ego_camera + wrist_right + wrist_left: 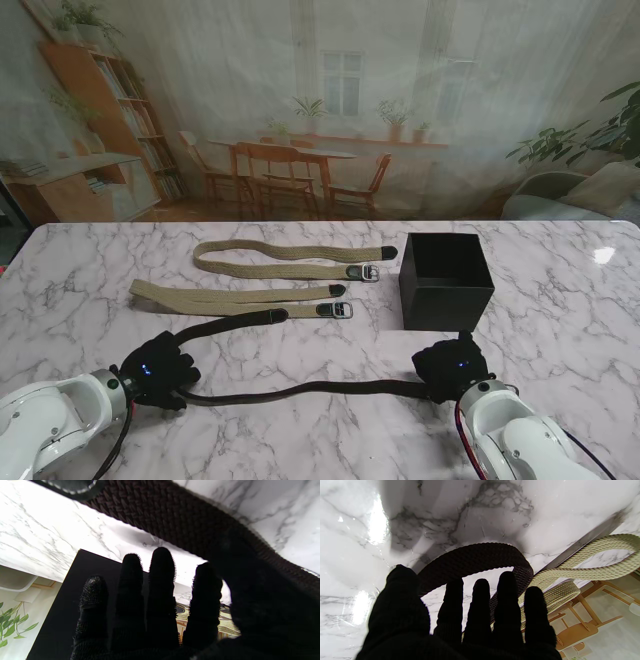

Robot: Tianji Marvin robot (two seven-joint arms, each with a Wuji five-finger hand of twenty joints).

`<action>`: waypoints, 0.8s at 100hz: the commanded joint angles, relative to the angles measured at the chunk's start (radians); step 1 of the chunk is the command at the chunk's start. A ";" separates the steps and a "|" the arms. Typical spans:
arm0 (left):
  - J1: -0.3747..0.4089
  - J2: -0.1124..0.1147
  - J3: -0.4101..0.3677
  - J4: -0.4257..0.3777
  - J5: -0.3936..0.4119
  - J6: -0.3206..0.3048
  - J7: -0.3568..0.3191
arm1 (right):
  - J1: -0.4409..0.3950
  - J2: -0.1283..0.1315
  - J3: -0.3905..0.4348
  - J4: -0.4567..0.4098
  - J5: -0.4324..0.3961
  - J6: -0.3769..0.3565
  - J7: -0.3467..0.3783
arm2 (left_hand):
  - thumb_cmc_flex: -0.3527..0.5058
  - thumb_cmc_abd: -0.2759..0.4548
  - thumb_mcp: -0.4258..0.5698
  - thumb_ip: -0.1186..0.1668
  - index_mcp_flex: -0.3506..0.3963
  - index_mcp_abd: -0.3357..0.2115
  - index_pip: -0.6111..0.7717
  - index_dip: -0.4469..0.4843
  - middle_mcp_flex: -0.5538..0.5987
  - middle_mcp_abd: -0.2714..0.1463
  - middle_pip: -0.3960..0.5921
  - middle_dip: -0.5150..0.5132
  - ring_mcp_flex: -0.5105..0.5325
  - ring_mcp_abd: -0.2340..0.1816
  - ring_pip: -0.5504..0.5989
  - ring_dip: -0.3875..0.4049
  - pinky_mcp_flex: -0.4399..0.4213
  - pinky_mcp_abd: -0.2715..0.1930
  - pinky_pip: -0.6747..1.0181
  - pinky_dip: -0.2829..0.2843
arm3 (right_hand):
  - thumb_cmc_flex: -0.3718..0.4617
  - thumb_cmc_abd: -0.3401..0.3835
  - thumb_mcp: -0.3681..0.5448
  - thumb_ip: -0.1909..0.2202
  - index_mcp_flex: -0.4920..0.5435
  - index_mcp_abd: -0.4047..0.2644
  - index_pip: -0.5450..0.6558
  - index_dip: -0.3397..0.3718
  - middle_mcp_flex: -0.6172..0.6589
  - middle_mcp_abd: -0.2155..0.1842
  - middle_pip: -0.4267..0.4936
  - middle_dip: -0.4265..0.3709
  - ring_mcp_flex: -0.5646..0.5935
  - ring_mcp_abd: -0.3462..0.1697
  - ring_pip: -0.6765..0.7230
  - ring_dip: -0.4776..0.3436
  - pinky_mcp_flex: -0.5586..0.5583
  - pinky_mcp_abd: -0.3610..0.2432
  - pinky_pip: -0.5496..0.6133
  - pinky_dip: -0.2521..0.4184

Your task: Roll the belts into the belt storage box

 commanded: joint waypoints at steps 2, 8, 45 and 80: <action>0.000 0.000 0.002 0.000 0.002 0.000 -0.010 | 0.004 -0.001 -0.006 0.003 0.012 0.004 0.011 | 0.026 0.016 0.007 0.009 0.034 -0.010 0.000 0.002 0.015 0.011 0.003 -0.002 0.013 0.021 -0.015 -0.008 0.002 0.042 -0.014 0.029 | 0.050 -0.032 0.061 -0.010 -0.033 -0.033 0.048 0.016 0.077 -0.020 0.080 0.044 0.094 -0.025 0.069 0.033 0.050 -0.003 0.047 0.023; 0.000 0.000 0.001 0.000 0.006 0.002 -0.004 | 0.007 -0.001 -0.008 0.003 0.020 0.006 0.014 | 0.026 0.017 0.007 0.009 0.035 -0.010 0.002 0.003 0.014 0.010 0.003 -0.002 0.013 0.020 -0.014 -0.007 0.003 0.042 -0.012 0.029 | 0.066 -0.017 0.084 -0.011 -0.061 -0.032 0.061 -0.006 0.091 -0.012 0.152 0.034 0.155 -0.032 0.099 0.059 0.089 -0.008 0.079 0.018; 0.003 0.000 0.000 0.005 0.012 0.016 0.010 | 0.028 0.000 -0.027 0.020 0.054 -0.002 0.019 | 0.032 0.024 0.008 0.010 0.041 -0.008 0.011 0.007 0.020 0.009 0.007 0.000 0.016 0.021 -0.010 -0.005 0.004 0.042 -0.007 0.032 | -0.078 0.022 0.038 0.039 -0.148 0.146 -0.173 -0.277 0.005 -0.007 0.352 0.094 0.163 -0.027 0.137 0.114 0.074 -0.006 0.103 0.004; 0.001 0.000 -0.001 0.005 0.010 0.012 0.002 | 0.024 0.002 -0.021 0.013 0.035 -0.010 0.045 | 0.029 0.029 0.004 0.010 0.046 -0.008 0.014 0.009 0.021 0.010 0.007 0.000 0.016 0.019 -0.011 -0.005 0.002 0.043 -0.007 0.031 | -0.176 0.016 -0.095 0.104 -0.173 0.279 -0.622 -0.358 -0.066 -0.022 0.440 0.204 0.057 -0.029 0.262 0.174 0.026 0.014 0.071 0.021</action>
